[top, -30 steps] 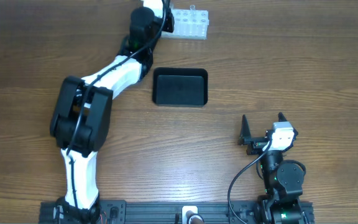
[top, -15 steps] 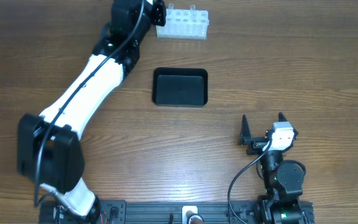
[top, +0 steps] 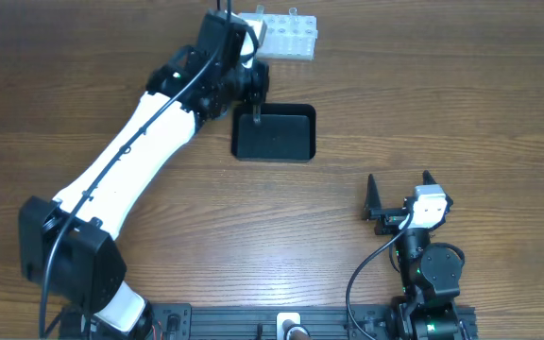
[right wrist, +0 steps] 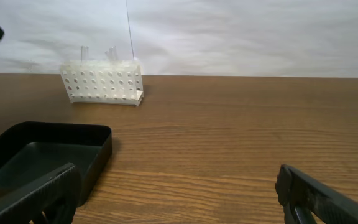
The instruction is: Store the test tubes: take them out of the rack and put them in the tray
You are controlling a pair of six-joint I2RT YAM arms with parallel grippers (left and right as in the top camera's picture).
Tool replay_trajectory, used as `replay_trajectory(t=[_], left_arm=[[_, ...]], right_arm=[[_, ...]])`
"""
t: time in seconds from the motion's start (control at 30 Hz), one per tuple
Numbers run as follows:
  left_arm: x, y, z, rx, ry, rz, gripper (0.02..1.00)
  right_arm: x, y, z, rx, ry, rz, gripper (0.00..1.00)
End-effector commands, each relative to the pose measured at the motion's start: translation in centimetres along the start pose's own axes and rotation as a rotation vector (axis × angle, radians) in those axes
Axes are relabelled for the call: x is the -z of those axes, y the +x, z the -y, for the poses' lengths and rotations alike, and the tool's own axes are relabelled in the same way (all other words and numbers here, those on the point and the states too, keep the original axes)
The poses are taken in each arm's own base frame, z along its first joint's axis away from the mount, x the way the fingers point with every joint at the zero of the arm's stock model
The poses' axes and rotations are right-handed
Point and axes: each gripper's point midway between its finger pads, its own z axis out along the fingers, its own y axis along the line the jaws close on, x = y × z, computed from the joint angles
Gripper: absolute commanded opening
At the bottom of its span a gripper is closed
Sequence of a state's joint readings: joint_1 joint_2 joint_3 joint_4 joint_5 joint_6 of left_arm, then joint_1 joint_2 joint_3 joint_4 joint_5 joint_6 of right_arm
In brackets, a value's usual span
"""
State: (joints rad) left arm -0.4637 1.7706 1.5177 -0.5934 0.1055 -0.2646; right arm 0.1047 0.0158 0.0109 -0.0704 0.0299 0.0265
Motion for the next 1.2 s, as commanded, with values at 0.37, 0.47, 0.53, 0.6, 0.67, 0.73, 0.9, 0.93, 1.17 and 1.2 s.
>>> replay_trajectory(t=[0.37,0.47,0.53,0.6,0.67,0.73,0.9,0.93,1.17,1.2], left_arm=[[-6.7,5.9,-2.1,0.084,-0.047,-0.229,0.04],[-6.5,6.7,-2.8,0.096,-0.069,-0.266,0.038],[-6.4,7.0,-3.0,0.099,-0.074,-0.279,0.04],[-6.4,7.0,-3.0,0.099,-0.075,-0.279,0.04],[-6.5,7.1,-3.2,0.098,-0.084,-0.28,0.038],[-6.7,7.2,-3.4,0.097,-0.096,-0.282,0.04],[-7.3,7.8,-4.0,0.097,-0.118,-0.298,0.062],[-7.4,7.9,-4.2,0.096,-0.126,-0.299,0.075],[-7.6,7.4,-5.7,0.086,-0.203,-0.269,0.176],[-7.6,7.3,-5.7,0.086,-0.203,-0.267,0.198]], right_arm=[[0.0,0.1,0.0,-0.002,0.004,0.002,0.991],[0.0,0.1,0.0,-0.002,0.003,0.001,0.993],[0.0,0.1,0.0,-0.002,0.003,0.001,0.991],[0.0,0.1,0.0,-0.002,0.003,0.001,0.991],[0.0,0.1,0.0,-0.002,0.004,0.001,0.991],[0.0,0.1,0.0,-0.002,0.003,0.002,0.993],[0.0,0.1,0.0,-0.002,0.004,0.002,0.991],[0.0,0.1,0.0,-0.002,0.004,0.002,0.993],[0.0,0.1,0.0,-0.002,0.003,0.002,0.991],[0.0,0.1,0.0,-0.002,0.004,0.002,0.993]])
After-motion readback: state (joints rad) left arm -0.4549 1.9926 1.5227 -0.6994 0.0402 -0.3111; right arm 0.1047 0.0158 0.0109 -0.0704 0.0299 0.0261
